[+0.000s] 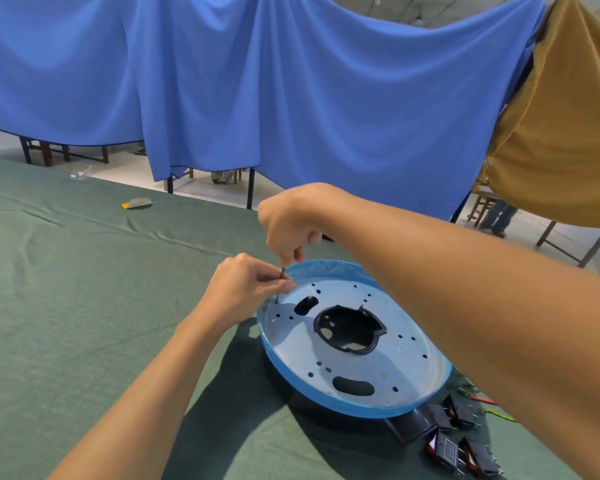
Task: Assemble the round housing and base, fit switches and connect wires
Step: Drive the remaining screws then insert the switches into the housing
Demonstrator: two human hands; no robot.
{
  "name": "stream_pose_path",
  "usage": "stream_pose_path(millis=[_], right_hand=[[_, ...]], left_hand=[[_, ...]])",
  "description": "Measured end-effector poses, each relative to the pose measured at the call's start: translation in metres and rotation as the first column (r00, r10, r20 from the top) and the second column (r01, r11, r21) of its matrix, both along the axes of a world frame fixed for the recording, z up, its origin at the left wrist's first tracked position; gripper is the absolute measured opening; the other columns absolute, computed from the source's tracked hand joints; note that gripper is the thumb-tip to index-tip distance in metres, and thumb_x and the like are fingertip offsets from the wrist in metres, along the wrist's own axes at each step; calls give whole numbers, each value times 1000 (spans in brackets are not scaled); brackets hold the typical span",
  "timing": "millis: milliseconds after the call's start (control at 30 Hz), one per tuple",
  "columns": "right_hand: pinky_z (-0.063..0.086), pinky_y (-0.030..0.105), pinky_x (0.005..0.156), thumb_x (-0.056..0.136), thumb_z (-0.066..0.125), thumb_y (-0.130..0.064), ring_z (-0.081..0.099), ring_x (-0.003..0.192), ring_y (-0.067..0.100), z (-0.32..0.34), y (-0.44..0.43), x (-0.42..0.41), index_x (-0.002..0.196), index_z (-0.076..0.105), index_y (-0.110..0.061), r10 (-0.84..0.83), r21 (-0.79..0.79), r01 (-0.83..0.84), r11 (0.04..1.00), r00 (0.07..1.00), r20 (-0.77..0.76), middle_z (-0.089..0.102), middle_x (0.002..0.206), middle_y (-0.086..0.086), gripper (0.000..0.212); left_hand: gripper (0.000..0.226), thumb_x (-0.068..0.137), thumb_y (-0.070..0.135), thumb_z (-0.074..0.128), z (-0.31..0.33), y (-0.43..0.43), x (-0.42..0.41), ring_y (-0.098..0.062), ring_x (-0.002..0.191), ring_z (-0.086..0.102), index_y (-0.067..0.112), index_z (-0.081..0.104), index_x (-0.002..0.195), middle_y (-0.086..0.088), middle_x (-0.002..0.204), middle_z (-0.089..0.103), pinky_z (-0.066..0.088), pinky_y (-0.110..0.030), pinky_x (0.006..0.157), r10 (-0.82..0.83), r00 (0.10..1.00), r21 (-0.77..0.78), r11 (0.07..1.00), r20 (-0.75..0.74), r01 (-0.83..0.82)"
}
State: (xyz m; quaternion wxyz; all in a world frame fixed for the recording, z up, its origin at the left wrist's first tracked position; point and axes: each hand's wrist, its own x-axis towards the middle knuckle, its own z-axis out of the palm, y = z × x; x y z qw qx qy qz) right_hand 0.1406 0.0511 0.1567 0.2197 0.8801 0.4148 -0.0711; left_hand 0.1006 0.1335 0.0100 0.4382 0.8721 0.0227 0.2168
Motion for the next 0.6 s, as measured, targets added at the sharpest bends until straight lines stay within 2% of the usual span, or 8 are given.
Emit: stream_pose_path(millis=[100, 200, 267, 367, 433, 500, 600], right_hand=[[42, 16, 43, 92, 62, -18, 53, 50, 9, 2, 5, -1, 89, 63, -10, -115, -9, 114, 993, 992, -49, 66, 70, -5, 8], [37, 18, 45, 93, 61, -19, 42, 48, 13, 4, 3, 4, 103, 65, -7, -244, 11, 248, 969, 961, -130, 63, 74, -1, 16], [31, 14, 42, 94, 60, -17, 33, 38, 13, 4, -1, 8, 99, 64, -5, -315, 33, 327, 944, 930, -189, 61, 74, 3, 14], [27, 8, 38, 94, 58, -13, 26, 27, 13, 3, -6, 8, 90, 61, -3, -350, 58, 373, 926, 907, -235, 61, 74, 7, 12], [30, 9, 38, 94, 59, -16, 34, 30, 12, 2, -7, 4, 84, 60, -6, -303, 69, 321, 945, 933, -192, 65, 71, 4, 14], [37, 16, 43, 92, 61, -22, 45, 40, 11, 1, -9, 0, 77, 60, -12, -180, 42, 184, 982, 981, -77, 69, 68, -2, 18], [42, 23, 50, 86, 68, -29, 57, 54, 14, 0, -16, -3, 72, 58, -13, -4, 11, 4, 1000, 999, 39, 66, 67, -3, 23]], left_hand=[[3, 80, 29, 80, 0, 0, 1, -32, 84, 69, 31, 79, 79, 0, 74, 76, 54, -51, 79, -7, 1000, -1, 1000, 0, 7], [3, 80, 30, 81, -1, 1, 1, -26, 82, 71, 30, 80, 82, 4, 74, 76, 55, -48, 78, -6, 1000, 5, 1000, 0, 6], [5, 79, 31, 81, -1, 1, 2, -24, 79, 71, 28, 80, 84, 4, 74, 76, 54, -46, 75, -1, 1000, 10, 1000, 5, 1], [6, 79, 31, 81, -1, 2, 2, -9, 63, 63, 27, 81, 84, 7, 71, 75, 50, -36, 65, -3, 1000, 11, 1000, 16, 2], [4, 79, 31, 81, -2, 3, 3, -9, 59, 53, 29, 81, 82, 5, 67, 74, 45, -34, 62, -13, 1000, 3, 1000, 11, 13], [2, 79, 31, 81, -3, 3, 3, -12, 57, 45, 29, 80, 78, 0, 64, 72, 40, -32, 60, -23, 1000, -6, 1000, 14, 23], [3, 79, 29, 81, -2, 3, 2, -18, 61, 51, 26, 81, 77, -6, 67, 72, 48, -39, 65, -13, 1000, 11, 1000, 13, 13]])
